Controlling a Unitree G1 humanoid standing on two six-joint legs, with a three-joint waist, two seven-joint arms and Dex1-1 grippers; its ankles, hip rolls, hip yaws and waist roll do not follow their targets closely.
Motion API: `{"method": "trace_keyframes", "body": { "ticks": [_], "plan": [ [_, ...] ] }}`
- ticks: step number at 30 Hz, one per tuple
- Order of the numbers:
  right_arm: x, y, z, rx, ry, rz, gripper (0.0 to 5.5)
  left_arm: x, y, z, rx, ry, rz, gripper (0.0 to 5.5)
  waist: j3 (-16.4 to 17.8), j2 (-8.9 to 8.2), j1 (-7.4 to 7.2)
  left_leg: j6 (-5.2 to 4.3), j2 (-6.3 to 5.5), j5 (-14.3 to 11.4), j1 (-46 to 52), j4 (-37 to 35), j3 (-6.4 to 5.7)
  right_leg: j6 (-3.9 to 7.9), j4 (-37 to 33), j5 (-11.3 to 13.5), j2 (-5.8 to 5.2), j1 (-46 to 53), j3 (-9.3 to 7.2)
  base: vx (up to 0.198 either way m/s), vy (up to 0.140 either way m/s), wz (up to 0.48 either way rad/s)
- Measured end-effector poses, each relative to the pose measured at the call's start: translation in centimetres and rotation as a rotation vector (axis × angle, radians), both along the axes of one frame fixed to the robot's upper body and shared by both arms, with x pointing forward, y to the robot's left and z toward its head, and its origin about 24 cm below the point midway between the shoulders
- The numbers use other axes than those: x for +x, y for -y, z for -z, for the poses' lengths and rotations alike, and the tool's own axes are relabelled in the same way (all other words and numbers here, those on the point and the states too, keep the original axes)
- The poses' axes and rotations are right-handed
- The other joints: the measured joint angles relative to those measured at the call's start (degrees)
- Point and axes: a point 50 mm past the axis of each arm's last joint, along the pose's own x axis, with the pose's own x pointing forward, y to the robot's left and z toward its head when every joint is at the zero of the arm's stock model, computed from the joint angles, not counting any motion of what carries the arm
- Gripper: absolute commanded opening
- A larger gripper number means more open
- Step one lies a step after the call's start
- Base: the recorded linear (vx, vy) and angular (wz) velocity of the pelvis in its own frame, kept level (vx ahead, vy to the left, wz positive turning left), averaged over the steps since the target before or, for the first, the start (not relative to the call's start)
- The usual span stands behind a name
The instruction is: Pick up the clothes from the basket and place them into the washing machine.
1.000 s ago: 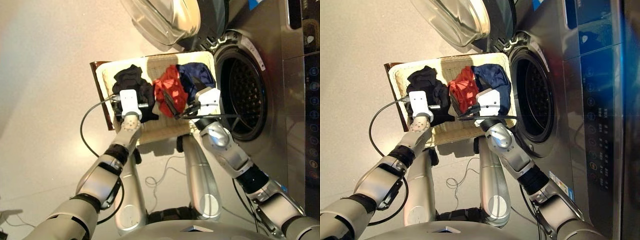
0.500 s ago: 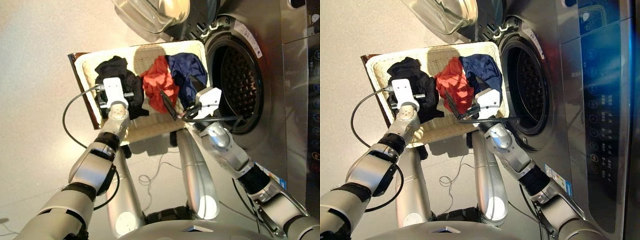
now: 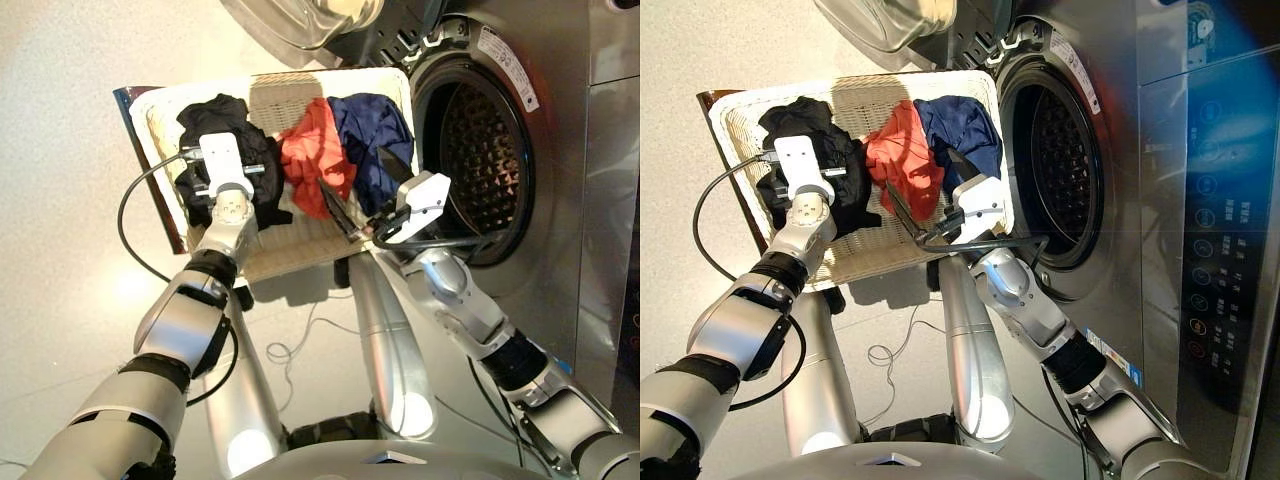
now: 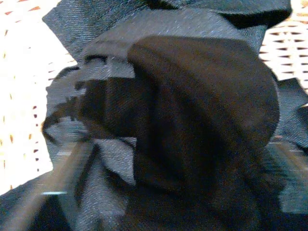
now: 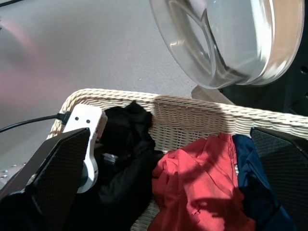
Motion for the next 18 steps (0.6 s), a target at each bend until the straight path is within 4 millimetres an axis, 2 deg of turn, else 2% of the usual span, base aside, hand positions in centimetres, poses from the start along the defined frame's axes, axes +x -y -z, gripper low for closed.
{"method": "trace_keyframes", "body": {
  "ticks": [3,5,10,14,15,18],
  "plan": [
    [0.0,-0.1,0.0,-0.002,-0.001,-0.005,5.50,0.0,0.1,0.1,-0.003,-0.001,0.003,0.00,-0.07,-0.11,0.02,0.05,-0.03,-0.18,0.35,0.04,0.21,0.10,0.08,-0.19,-0.04,0.19,0.22,-0.059,0.026,-0.007],
    [0.0,0.0,0.0,-0.003,-0.001,-0.003,5.50,-0.1,0.4,0.3,-0.006,-0.004,0.009,0.00,-0.09,-0.13,-0.01,0.18,-0.55,-0.08,0.71,-0.54,0.33,0.11,0.03,-0.11,-0.24,0.23,0.34,-0.023,0.046,0.021],
    [0.4,0.3,0.6,-0.018,-0.013,0.049,5.50,-0.9,0.7,1.5,-0.016,-0.012,0.026,0.00,-0.08,-0.13,0.16,0.57,-1.64,1.76,4.97,-6.38,2.50,0.26,-3.97,1.37,-0.80,3.09,1.45,0.042,0.057,-0.027],
    [1.9,2.2,1.8,-0.066,-0.032,0.219,5.50,-3.2,1.9,2.8,-0.036,0.039,0.108,0.00,-0.02,-0.02,0.60,0.75,-3.77,5.11,11.62,-15.19,4.05,0.46,-8.79,2.80,-2.20,7.57,1.81,0.068,0.049,0.078],
    [2.3,2.8,1.8,-0.070,-0.031,0.259,5.50,-3.8,2.0,3.2,-0.039,0.043,0.124,0.00,-0.01,0.01,1.03,0.96,-4.26,5.69,13.29,-17.07,4.55,0.65,-9.69,2.89,-2.54,8.79,1.82,0.070,0.032,0.051],
    [2.9,4.4,1.5,-0.065,-0.017,0.354,5.50,-5.2,2.4,3.2,-0.050,0.090,0.167,0.00,0.08,0.49,2.99,1.23,-5.51,7.43,17.83,-21.98,4.76,1.19,-12.18,3.20,-3.42,12.31,1.59,0.075,0.025,0.061]
  ]
}}
